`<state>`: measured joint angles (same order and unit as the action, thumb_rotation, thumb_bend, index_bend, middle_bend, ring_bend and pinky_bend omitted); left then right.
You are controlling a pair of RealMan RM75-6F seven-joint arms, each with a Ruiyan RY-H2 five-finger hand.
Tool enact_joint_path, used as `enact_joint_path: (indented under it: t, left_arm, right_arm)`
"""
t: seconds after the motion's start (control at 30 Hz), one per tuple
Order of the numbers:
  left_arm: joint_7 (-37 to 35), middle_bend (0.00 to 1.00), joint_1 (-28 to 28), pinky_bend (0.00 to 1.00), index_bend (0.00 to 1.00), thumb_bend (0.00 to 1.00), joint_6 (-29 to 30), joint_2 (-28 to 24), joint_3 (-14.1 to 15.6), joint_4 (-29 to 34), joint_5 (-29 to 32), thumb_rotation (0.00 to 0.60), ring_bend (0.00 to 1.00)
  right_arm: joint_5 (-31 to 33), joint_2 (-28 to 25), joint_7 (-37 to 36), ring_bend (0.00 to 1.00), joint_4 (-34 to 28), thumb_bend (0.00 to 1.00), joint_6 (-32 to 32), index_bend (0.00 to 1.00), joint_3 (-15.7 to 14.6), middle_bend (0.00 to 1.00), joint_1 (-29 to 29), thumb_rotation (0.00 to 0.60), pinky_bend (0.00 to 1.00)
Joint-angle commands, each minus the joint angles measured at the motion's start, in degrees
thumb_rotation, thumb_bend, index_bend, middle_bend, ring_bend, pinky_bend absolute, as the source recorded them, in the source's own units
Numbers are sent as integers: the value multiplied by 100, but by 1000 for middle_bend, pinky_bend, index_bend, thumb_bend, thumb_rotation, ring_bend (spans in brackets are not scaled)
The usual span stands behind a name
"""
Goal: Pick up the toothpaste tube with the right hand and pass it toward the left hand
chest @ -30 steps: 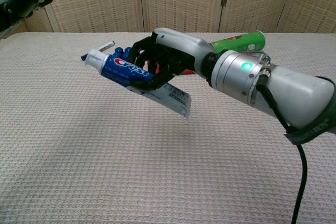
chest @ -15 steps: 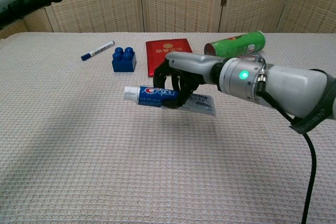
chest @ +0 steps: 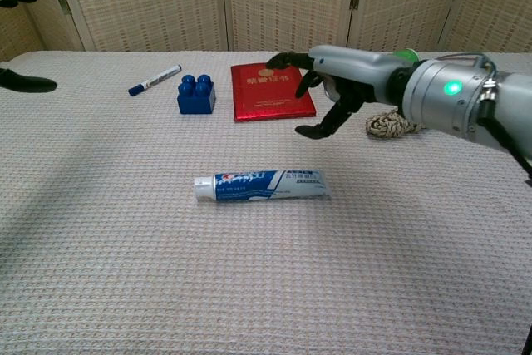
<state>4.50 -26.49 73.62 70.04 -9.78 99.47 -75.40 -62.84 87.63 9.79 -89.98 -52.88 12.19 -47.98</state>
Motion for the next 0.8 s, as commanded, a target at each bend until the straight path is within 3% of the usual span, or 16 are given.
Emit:
enact_joint_path:
  t: [0.03, 0.2, 0.37, 0.8]
  left_arm:
    - [51, 64, 151, 11, 110, 261, 173, -69, 35, -141, 19, 600, 64]
    - [201, 169, 438, 126, 220, 390, 646, -77, 69, -476, -53, 600, 161]
    - [606, 208, 741, 132, 259, 447, 997, -99, 214, -692, -88, 600, 183]
    - [1186, 207, 1502, 38, 227, 448, 1506, -385, 618, -72, -53, 600, 149]
  right_arm:
    - [-672, -774, -87, 307, -572, 416, -1012, 192, -224, 217, 727, 600, 183]
    - [-1218, -1672, -196, 350, -1073, 416, -1992, 292, -618, 298, 1584, 600, 200]
    - [-1597, -2253, -645, 354, -1126, 415, -2779, 298, -909, 304, 2344, 600, 200]
    - [-1931, -2549, -1896, 321, -334, 416, -3643, 299, -1440, 283, 3714, 600, 200]
